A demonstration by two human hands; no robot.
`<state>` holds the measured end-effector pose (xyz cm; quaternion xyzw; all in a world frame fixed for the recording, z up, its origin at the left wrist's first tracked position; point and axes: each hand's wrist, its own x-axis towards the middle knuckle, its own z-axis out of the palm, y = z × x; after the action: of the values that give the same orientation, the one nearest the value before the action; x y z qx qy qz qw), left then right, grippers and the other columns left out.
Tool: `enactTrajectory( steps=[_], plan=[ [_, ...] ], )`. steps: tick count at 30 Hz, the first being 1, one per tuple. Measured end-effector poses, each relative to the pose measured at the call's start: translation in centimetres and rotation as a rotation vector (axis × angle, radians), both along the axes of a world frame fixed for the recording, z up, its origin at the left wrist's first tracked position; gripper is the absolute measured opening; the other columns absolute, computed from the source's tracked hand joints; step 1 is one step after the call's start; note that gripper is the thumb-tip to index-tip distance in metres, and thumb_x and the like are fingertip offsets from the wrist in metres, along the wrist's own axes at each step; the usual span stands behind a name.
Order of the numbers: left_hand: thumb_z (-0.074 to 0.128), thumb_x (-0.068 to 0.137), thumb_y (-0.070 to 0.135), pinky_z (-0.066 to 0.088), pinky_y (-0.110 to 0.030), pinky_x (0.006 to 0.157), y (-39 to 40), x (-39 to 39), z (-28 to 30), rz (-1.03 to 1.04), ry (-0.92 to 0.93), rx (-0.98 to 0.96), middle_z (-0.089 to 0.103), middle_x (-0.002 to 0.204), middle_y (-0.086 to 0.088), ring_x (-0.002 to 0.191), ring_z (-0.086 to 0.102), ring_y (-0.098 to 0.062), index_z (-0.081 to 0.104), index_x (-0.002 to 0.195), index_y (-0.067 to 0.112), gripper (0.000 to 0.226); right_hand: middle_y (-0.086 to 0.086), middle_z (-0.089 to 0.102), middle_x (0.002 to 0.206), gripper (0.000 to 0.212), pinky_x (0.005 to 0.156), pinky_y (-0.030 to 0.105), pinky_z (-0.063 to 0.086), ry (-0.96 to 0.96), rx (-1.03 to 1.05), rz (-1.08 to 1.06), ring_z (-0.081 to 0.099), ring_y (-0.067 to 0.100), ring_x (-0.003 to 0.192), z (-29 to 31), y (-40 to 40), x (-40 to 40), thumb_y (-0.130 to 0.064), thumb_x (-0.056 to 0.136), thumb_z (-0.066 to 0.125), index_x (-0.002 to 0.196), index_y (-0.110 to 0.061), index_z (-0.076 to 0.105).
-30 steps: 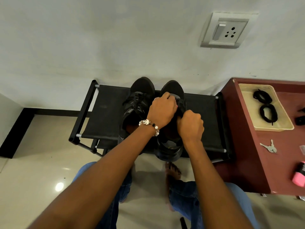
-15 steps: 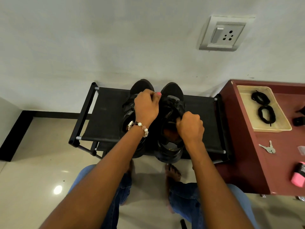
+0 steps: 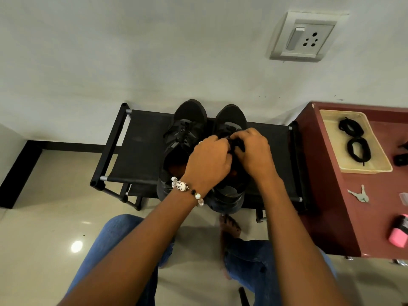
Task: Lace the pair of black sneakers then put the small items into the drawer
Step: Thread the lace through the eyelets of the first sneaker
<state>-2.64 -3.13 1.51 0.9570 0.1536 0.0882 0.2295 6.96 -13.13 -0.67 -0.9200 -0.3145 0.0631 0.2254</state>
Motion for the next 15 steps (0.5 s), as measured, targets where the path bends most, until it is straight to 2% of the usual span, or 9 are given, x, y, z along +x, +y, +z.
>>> enactTrajectory(
  steps=[4, 8, 12, 15],
  plan=[
    [0.055, 0.095, 0.031, 0.042, -0.029, 0.073, -0.3, 0.6, -1.8, 0.116, 0.066, 0.061, 0.056, 0.115, -0.010, 0.101, 0.059, -0.028, 0.047, 0.121, 0.008, 0.036, 0.012, 0.058, 0.119, 0.033, 0.082, 0.032, 0.045, -0.092, -0.052, -0.034, 0.055, 0.027, 0.109, -0.3, 0.9, 0.1, -0.006, 0.093, 0.055, 0.124, -0.012, 0.064],
    [0.052, 0.096, 0.033, 0.039, -0.030, 0.067, 0.1, 1.3, -2.7, 0.140, 0.124, 0.068, 0.057, 0.107, -0.012, 0.095, 0.060, -0.031, 0.053, 0.110, 0.006, 0.031, 0.016, 0.061, 0.110, 0.021, 0.069, 0.027, 0.036, -0.134, -0.171, -0.098, 0.058, 0.028, 0.099, -0.8, 1.4, 0.4, -0.015, 0.095, 0.056, 0.110, -0.003, 0.066],
    [0.048, 0.098, 0.034, 0.037, -0.028, 0.063, -0.2, 1.7, -2.8, 0.175, 0.145, 0.068, 0.055, 0.109, -0.015, 0.090, 0.062, -0.034, 0.056, 0.110, 0.004, 0.033, 0.015, 0.063, 0.108, 0.036, 0.071, 0.036, 0.045, -0.156, -0.096, -0.112, 0.061, 0.033, 0.097, -0.7, 1.2, 0.0, -0.015, 0.095, 0.056, 0.130, -0.018, 0.058],
    [0.044, 0.101, 0.031, 0.039, -0.029, 0.064, -0.2, 2.0, -2.9, 0.176, 0.185, 0.086, 0.057, 0.108, -0.017, 0.091, 0.062, -0.035, 0.059, 0.108, 0.004, 0.032, 0.012, 0.061, 0.107, 0.035, 0.065, 0.034, 0.040, -0.202, -0.095, -0.092, 0.061, 0.035, 0.093, -0.7, 1.1, -0.5, -0.019, 0.098, 0.052, 0.131, -0.029, 0.057]
  ],
)
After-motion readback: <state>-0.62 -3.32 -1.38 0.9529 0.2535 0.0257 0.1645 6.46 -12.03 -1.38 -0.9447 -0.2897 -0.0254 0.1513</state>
